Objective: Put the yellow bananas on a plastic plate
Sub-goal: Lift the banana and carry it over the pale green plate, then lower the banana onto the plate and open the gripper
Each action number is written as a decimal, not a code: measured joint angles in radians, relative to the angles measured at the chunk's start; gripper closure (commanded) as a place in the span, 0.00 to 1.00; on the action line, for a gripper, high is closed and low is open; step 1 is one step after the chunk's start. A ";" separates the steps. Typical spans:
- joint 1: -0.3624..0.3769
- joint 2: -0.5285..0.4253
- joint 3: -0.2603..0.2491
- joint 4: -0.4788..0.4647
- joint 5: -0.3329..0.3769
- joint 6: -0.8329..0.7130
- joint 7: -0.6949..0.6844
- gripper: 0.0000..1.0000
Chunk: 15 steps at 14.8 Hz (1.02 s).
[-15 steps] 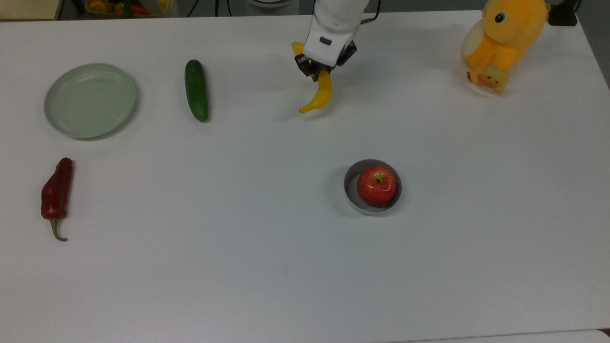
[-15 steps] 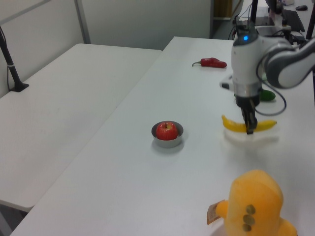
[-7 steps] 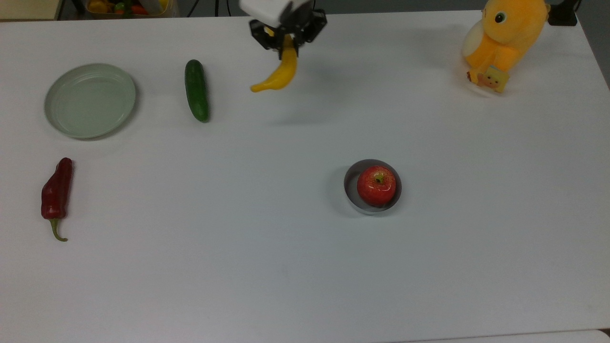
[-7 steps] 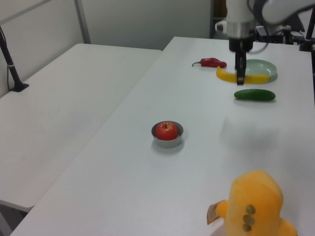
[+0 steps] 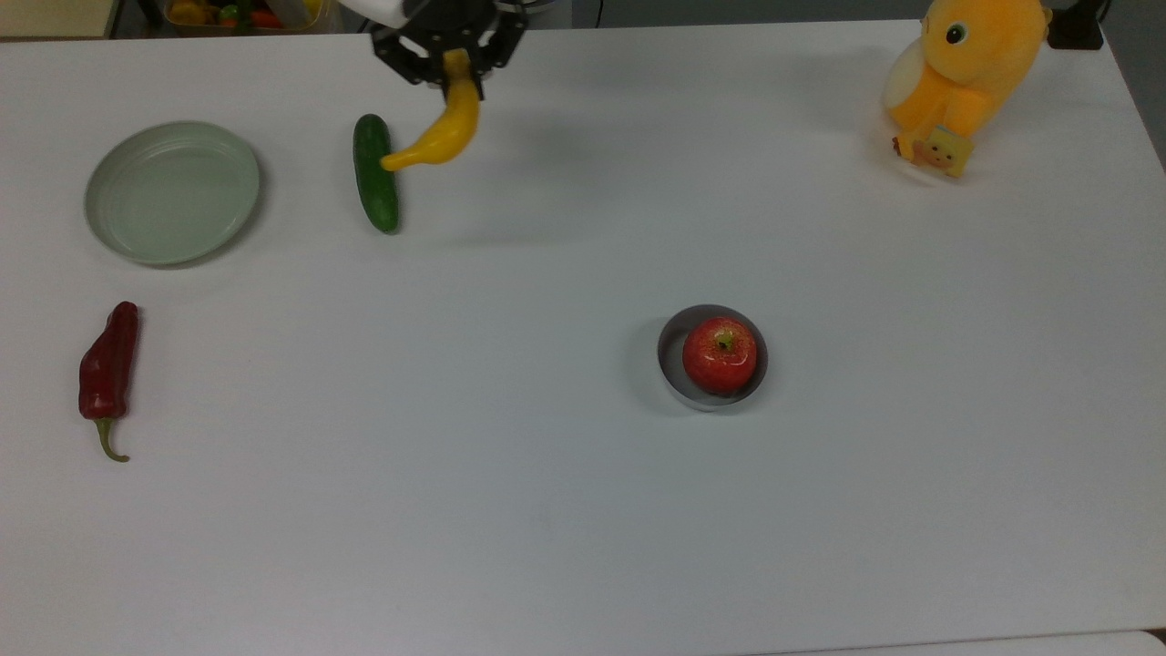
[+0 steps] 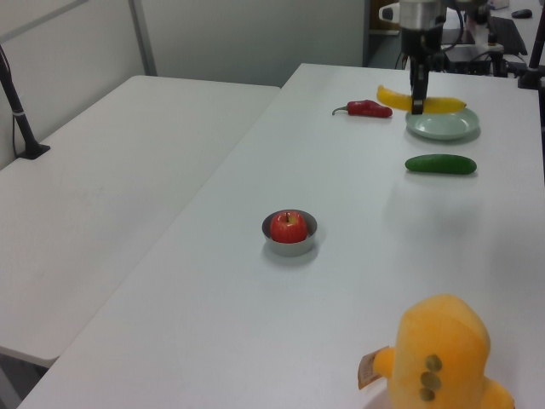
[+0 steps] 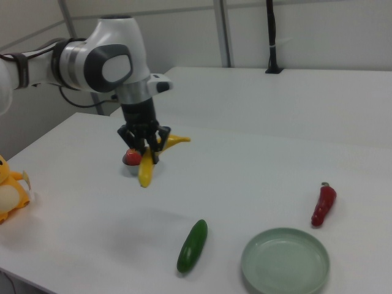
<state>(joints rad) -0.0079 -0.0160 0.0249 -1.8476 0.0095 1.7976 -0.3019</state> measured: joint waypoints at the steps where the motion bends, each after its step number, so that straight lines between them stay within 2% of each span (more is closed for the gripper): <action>1: -0.001 0.003 -0.027 0.010 0.000 0.000 -0.040 1.00; 7: -0.022 0.028 -0.185 0.047 0.000 0.010 -0.270 1.00; 13: -0.031 0.131 -0.297 0.048 0.000 0.162 -0.326 1.00; 15: -0.044 0.174 -0.317 0.048 0.000 0.199 -0.341 1.00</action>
<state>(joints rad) -0.0519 0.1581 -0.2917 -1.7995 0.0094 1.9963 -0.6427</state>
